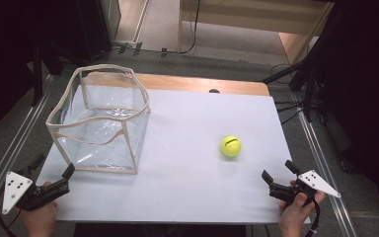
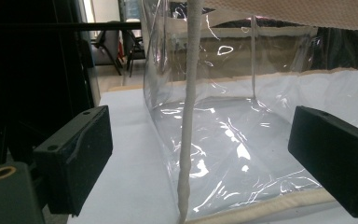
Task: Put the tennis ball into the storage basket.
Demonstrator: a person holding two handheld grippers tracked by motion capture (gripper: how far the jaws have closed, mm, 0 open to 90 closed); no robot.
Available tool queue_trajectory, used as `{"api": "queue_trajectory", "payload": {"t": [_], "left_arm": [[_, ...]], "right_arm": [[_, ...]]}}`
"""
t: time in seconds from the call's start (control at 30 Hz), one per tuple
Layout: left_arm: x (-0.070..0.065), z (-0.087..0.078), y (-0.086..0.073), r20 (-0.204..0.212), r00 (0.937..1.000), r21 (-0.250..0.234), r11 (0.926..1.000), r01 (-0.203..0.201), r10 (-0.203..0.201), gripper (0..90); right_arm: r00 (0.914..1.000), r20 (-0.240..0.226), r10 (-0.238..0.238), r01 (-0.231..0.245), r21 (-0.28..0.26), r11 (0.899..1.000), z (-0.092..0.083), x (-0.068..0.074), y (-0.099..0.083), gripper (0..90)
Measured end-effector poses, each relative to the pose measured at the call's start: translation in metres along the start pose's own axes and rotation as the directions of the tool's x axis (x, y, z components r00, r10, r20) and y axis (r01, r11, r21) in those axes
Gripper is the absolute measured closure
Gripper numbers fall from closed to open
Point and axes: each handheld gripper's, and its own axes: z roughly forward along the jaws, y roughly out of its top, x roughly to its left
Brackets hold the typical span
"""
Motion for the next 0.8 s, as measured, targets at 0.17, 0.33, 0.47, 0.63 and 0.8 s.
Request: {"api": "queue_trajectory", "payload": {"t": [0.17,0.33,0.47,0.63,0.8], "left_arm": [[0.0,0.0,0.0,-0.002,1.0,-0.005,1.0,-0.002,0.002,6.8],[-0.001,0.0,-0.001,-0.003,0.9998,0.002,0.9998,-0.019,0.019,6.8],[-0.002,0.001,-0.001,-0.001,0.9997,0.001,0.9997,-0.026,0.026,6.8],[-0.002,0.001,0.0,-0.005,0.9996,0.006,0.9996,-0.029,0.029,6.8],[-0.003,0.001,0.0,-0.001,0.9993,0.009,0.9993,-0.037,0.037,6.8]], "right_arm": [[0.9999,0.013,0.001,-0.001,0.019,1.0,0.0,0.004,0.002,0.0],[0.9998,-0.007,-0.021,0.021,0.05,0.999,0.004,0.007,0.007,0.0],[0.9994,-0.001,-0.034,0.033,0.078,0.996,0.008,0.01,0.012,0.0],[0.999,-0.025,-0.037,0.04,0.109,0.993,0.014,0.013,0.02,0.0],[0.9977,-0.035,-0.058,0.063,0.17,0.983,0.022,0.017,0.027,0.0]]}}
